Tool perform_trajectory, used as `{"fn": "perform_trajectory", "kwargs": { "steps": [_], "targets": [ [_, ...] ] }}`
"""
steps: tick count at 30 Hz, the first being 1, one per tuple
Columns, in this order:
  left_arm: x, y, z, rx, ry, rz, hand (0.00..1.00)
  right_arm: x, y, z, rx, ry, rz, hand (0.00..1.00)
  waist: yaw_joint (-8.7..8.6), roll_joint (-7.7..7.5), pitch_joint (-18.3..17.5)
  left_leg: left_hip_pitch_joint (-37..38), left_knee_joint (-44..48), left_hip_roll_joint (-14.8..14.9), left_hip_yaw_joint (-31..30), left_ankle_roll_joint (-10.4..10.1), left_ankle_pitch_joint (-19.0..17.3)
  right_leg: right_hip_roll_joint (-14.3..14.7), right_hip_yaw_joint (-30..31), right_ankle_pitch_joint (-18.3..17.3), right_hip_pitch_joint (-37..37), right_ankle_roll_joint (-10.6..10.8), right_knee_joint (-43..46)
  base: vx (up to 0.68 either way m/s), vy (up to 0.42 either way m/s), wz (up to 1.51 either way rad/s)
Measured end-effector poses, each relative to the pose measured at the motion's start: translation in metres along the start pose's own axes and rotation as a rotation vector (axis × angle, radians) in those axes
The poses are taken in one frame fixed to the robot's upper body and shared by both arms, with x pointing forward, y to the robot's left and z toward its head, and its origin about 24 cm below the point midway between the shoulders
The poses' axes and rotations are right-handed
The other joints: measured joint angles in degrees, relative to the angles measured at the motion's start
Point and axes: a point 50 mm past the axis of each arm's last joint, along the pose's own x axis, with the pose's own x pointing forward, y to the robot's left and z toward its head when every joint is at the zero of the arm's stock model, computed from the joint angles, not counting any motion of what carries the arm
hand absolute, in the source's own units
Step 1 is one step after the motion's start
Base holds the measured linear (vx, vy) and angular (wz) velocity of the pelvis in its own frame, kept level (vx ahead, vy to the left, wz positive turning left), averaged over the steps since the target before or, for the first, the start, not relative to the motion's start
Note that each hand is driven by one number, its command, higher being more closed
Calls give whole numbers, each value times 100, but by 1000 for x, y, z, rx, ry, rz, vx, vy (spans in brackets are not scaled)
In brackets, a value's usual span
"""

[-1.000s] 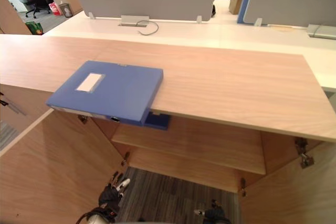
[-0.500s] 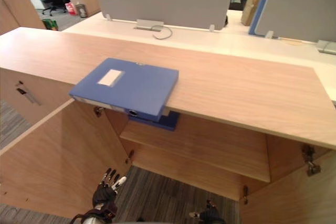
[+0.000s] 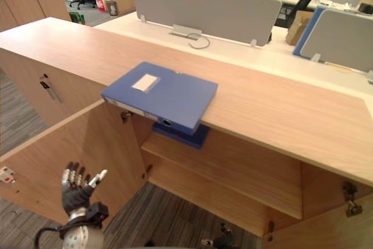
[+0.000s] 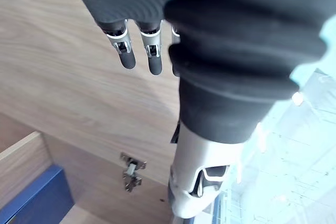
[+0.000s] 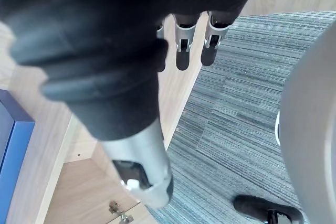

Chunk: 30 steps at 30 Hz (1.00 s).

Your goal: Walk over to the cabinet, pick up the folder, carry it to the office cabinet, place the folder inside the office cabinet, then close the office cabinet door

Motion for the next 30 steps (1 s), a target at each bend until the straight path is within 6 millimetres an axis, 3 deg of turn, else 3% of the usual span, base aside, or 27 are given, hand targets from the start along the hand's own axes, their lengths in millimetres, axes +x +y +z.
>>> {"fn": "perform_trajectory", "kwargs": {
  "steps": [5,11,19,27,30],
  "targets": [
    [5,-11,29,267,-277,92,0,0,1,0,-20,-8,-16,0,-18,2,-5,15,-3,5,43,48,-30,2,19,40,-24,-17,-12,-72,13,-6],
    [16,-34,53,523,-550,140,0,8,-1,2,-94,7,-5,0,-116,7,-92,-68,0,135,183,-70,57,139,231,120,-154,-100,-139,-52,-7,-13],
    [26,-47,71,698,-730,137,0,13,-5,-2,-108,55,-6,0,-134,39,-208,-65,7,209,385,-63,100,239,457,188,-204,-150,-209,16,-16,-15],
    [38,-52,79,844,-820,142,0,16,-20,-7,-101,87,-30,0,-168,342,-372,-51,0,244,486,-100,63,257,576,199,-259,-172,-142,-36,0,-5],
    [44,-55,81,913,-870,105,0,16,-21,-6,-103,85,-30,0,-194,379,-395,15,0,294,540,-105,66,283,634,209,-261,-190,-145,-58,0,-10]
  ]
}}
